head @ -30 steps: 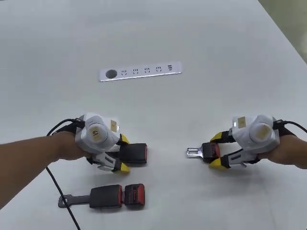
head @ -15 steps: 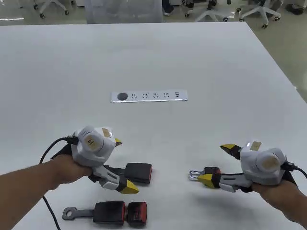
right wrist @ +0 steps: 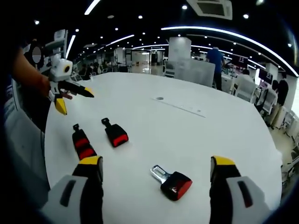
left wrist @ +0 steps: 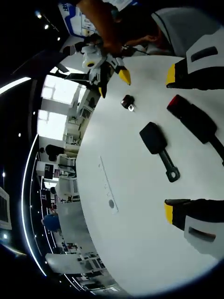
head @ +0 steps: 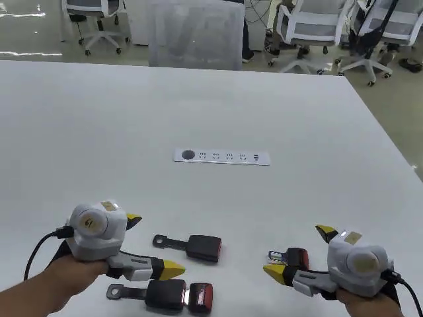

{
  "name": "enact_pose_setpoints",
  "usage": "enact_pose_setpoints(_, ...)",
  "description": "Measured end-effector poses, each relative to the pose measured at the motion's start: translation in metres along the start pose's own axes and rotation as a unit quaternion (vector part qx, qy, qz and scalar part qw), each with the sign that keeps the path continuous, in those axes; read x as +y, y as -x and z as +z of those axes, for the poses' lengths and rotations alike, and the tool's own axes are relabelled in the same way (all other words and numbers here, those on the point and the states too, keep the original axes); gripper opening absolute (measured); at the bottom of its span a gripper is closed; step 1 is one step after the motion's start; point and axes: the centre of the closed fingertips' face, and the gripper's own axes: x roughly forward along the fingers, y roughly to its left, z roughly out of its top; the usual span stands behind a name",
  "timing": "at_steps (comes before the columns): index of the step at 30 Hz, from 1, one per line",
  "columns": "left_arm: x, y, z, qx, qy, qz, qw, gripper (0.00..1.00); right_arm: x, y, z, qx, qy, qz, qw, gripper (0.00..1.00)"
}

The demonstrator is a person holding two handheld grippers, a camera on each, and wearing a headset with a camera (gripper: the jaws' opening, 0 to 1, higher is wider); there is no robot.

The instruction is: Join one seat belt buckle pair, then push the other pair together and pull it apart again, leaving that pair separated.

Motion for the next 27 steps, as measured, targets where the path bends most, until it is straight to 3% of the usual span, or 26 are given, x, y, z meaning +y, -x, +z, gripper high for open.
enact_pose_setpoints(5,-0.008,0.032,-0.013,-0.016,-0.006,0.006,0.9998,1.00,0.020,0.017,-0.010,0.006,0.010,0.001,0.9999,0.97)
enact_pose_setpoints(7,-0.010,0.040,-0.020,-0.017,0.002,0.014,0.9998,1.00,0.026,0.024,-0.014,0.007,0.008,0.000,0.9999,0.99)
enact_pose_setpoints(12,-0.013,0.067,-0.033,-0.044,0.026,0.035,0.9981,1.00,0.045,0.037,-0.019,0.003,0.011,0.000,0.9999,0.99)
enact_pose_setpoints(18,-0.027,0.082,-0.050,-0.040,0.022,0.032,0.9985,1.00,0.063,0.045,-0.022,-0.003,0.014,0.005,0.9999,0.99)
enact_pose_setpoints(22,-0.032,0.087,-0.050,-0.045,0.025,0.034,0.9981,1.00,0.076,0.050,-0.025,-0.002,0.022,0.013,0.9997,0.99)
enact_pose_setpoints(27,-0.036,0.092,-0.051,-0.045,0.017,0.035,0.9982,1.00,0.076,0.056,-0.028,-0.005,0.008,0.006,0.9999,1.00)
